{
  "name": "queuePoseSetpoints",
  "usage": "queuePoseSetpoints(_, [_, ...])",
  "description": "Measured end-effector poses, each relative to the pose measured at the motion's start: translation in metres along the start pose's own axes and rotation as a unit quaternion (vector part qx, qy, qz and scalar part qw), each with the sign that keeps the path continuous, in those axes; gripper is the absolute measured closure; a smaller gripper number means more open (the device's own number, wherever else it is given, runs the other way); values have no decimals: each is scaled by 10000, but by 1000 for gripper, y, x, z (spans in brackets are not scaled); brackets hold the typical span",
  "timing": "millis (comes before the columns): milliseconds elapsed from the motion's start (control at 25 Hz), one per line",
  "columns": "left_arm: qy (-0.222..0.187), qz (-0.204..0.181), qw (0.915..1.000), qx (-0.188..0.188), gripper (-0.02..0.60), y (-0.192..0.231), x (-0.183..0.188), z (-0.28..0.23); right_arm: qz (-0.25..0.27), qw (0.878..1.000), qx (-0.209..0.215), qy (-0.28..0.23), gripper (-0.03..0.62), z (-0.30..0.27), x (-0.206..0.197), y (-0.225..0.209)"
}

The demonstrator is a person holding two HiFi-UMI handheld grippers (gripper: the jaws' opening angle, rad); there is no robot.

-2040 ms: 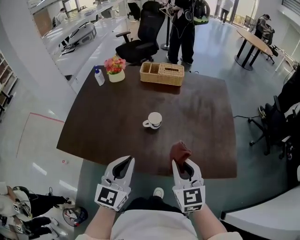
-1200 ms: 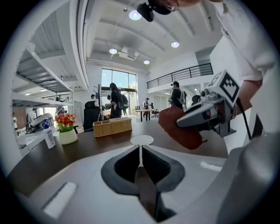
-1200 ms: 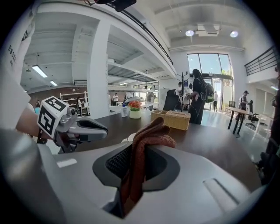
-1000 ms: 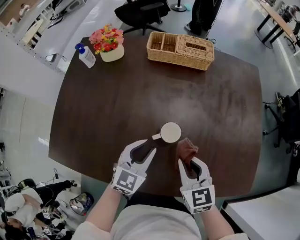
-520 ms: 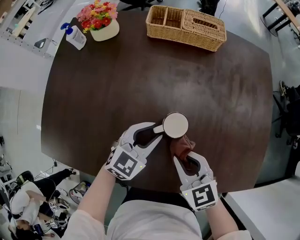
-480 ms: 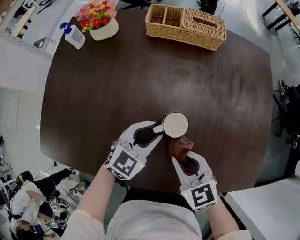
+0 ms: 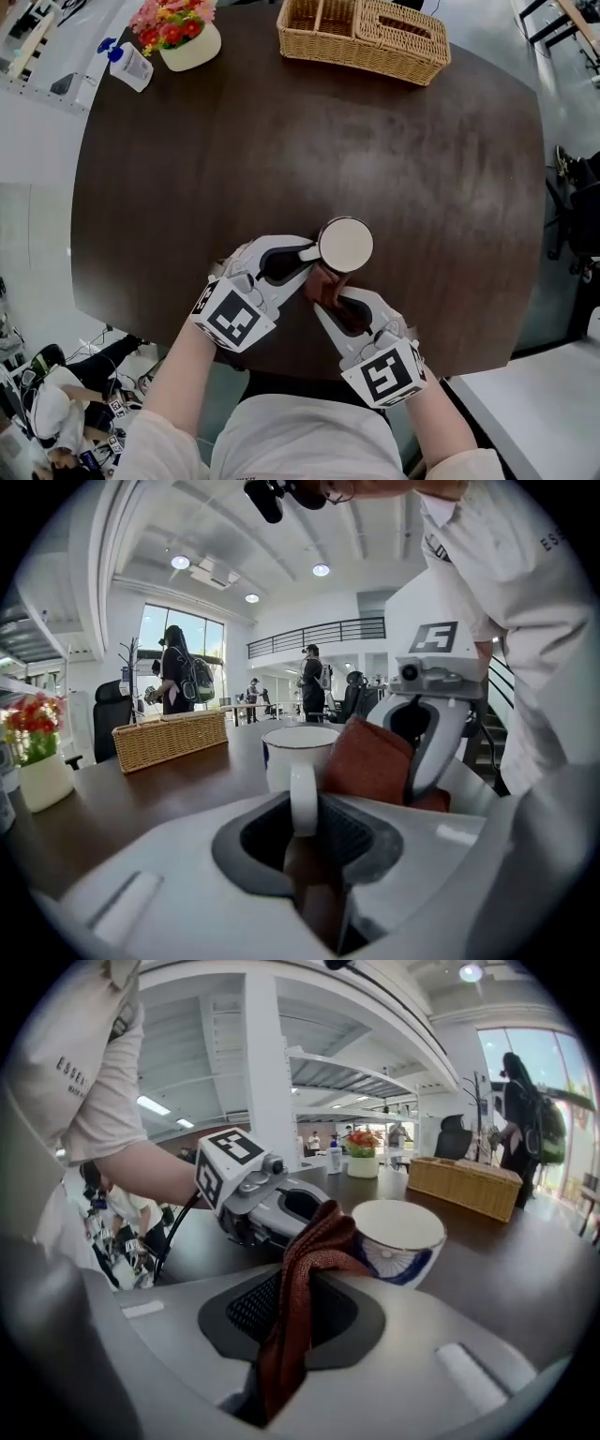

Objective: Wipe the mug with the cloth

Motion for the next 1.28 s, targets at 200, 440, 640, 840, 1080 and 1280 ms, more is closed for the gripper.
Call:
queuePoseSetpoints(200, [30, -206, 9992, -329, 509, 2, 1, 2, -1002, 9935, -235, -484, 510, 16, -7, -28])
queuePoseSetpoints(440, [-33, -160, 9987, -473, 509, 3, -1, 5, -1048, 9930, -387, -380, 508, 17, -12, -32])
queuePoseSetpoints(640, [-39, -156, 9984, -538, 509, 2, 1, 4, -1097, 9917, -624, -237, 507, 26, -22, -41])
queuePoseSetpoints(840, [-44, -153, 9980, -604, 509, 3, 1, 6, -1094, 9877, -1120, -9, 507, 45, -36, -61])
queuePoseSetpoints(1080, [-28, -200, 9967, -786, 509, 7, -2, 7, -1023, 9805, -1661, 217, 508, 56, -31, -91])
queuePoseSetpoints(1280, [-17, -282, 9948, -977, 511, 12, -5, 12, -999, 9759, -1913, 321, 508, 52, -13, -119])
Point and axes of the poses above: the fingertips, and each gripper's own axes: z backward along the fingers, y to its left, x out of its top, the point moved 6 cm from there along z, backward along the fingers, and after that the axes turned 14 degrees about x, right-handed, at the moved point
